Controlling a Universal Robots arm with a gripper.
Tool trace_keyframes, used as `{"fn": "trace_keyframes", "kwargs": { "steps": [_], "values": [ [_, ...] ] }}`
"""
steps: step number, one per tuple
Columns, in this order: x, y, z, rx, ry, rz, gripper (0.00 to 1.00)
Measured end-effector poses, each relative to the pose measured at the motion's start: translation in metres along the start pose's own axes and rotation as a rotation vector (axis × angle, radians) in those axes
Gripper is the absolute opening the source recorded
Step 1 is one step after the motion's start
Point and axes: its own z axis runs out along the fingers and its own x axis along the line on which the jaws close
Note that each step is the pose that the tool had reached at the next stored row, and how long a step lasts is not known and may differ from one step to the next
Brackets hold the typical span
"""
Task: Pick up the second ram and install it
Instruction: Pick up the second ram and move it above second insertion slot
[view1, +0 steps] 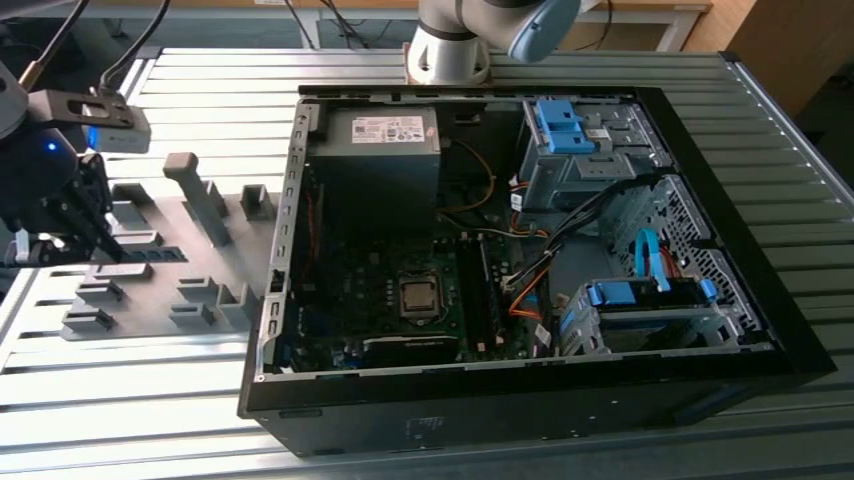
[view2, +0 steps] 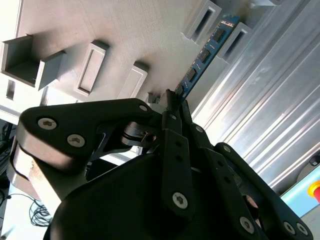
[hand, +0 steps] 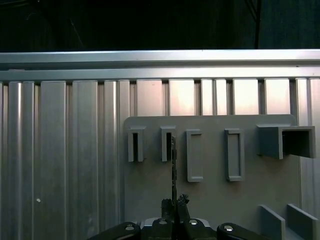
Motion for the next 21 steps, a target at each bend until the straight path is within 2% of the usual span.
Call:
{"fn": "trace_keyframes", "kwargs": {
  "steps": [21],
  "values": [
    [-0.0001, 0.0000, -0.0043, 0.0000, 0.0000, 0.000, 0.14]
  ]
}}
